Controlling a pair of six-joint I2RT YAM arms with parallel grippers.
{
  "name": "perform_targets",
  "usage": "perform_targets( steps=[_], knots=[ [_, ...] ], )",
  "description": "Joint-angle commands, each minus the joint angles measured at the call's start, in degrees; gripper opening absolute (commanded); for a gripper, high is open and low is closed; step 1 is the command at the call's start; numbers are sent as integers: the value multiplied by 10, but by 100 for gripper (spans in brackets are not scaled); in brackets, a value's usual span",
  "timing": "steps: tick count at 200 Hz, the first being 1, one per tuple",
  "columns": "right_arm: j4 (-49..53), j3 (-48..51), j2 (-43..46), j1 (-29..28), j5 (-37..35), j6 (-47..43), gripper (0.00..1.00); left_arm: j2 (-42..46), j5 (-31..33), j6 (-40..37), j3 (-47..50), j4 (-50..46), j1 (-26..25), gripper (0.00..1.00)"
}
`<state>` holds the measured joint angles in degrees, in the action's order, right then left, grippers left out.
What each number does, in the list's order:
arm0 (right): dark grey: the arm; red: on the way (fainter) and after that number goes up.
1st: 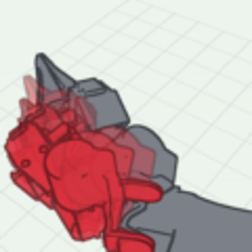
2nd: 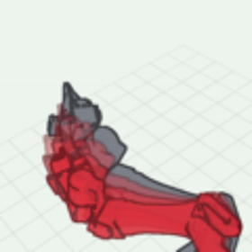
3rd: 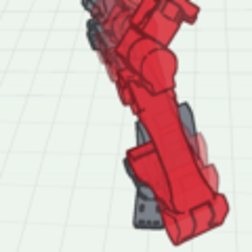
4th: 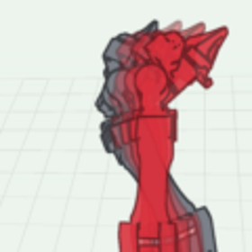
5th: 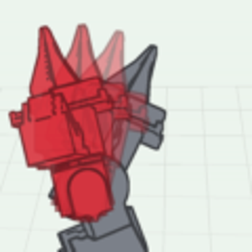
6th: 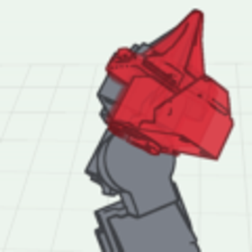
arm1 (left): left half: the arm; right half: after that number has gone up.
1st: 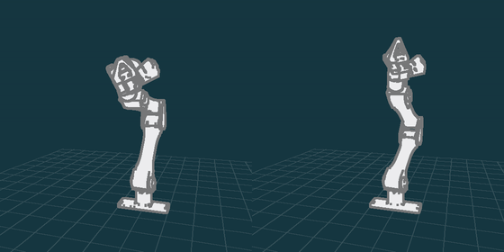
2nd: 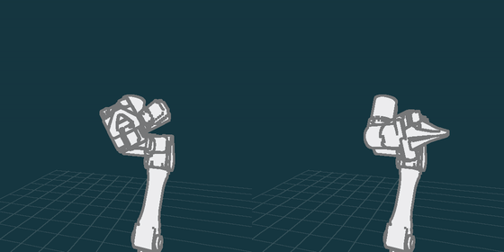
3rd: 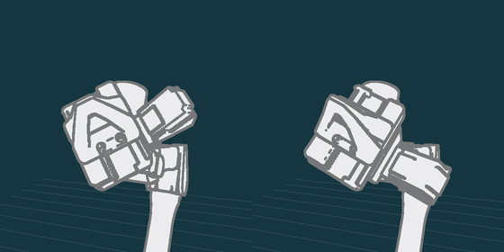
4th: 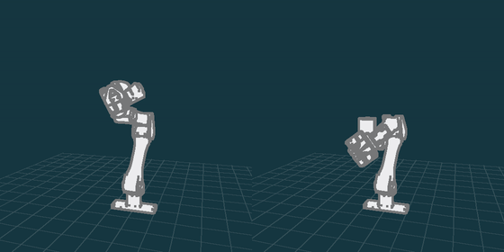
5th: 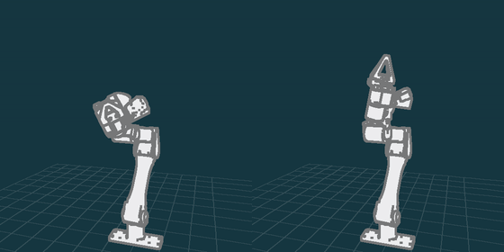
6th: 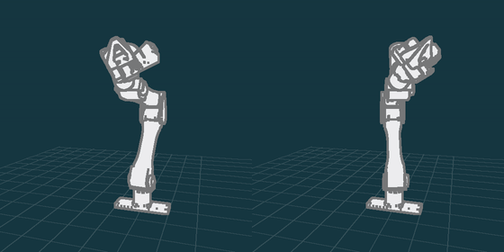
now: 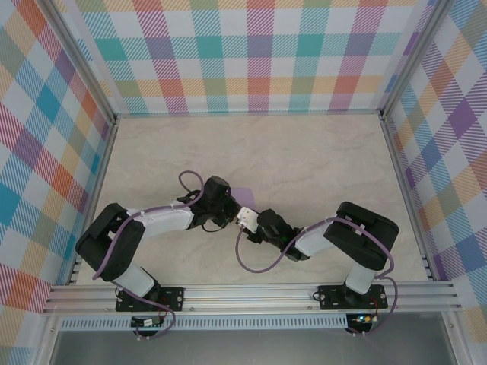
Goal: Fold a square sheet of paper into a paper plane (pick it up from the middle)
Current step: Fold the wing for the fifth time at the center of the table.
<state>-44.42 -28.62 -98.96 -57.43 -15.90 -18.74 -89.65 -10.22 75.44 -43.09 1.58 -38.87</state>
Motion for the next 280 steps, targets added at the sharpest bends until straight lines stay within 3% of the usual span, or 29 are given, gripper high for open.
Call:
perform_targets(
  steps=[1, 48, 76, 115, 133, 170, 221, 280],
  knots=[
    [-23, -4, 2, 3, 4, -1, 23, -5, -14, -4, -7, -4, 2, 10],
    [-8, 6, 19, 14, 26, 25, 9, 31, -24, -34, 3, -1, 40, 25],
    [-1, 14, 34, 37, 70, 59, 4, 57, -46, -61, 20, 17, 77, 40],
    [20, 10, 50, 69, 135, 119, 2, 98, -60, -116, 25, 6, 107, 71],
    [31, 4, 52, 82, 163, 167, 2, 113, -60, -129, 36, 14, 109, 76],
    [37, -1, 53, 112, 217, 263, 1, 123, -76, -130, 87, 92, 110, 76],
    [36, -3, 59, 152, 303, 371, 3, 94, -121, -119, 147, 216, 103, 62],
    [37, -11, 44, 178, 346, 461, 2, 36, -152, -108, 142, 305, 74, 51]
  ],
)
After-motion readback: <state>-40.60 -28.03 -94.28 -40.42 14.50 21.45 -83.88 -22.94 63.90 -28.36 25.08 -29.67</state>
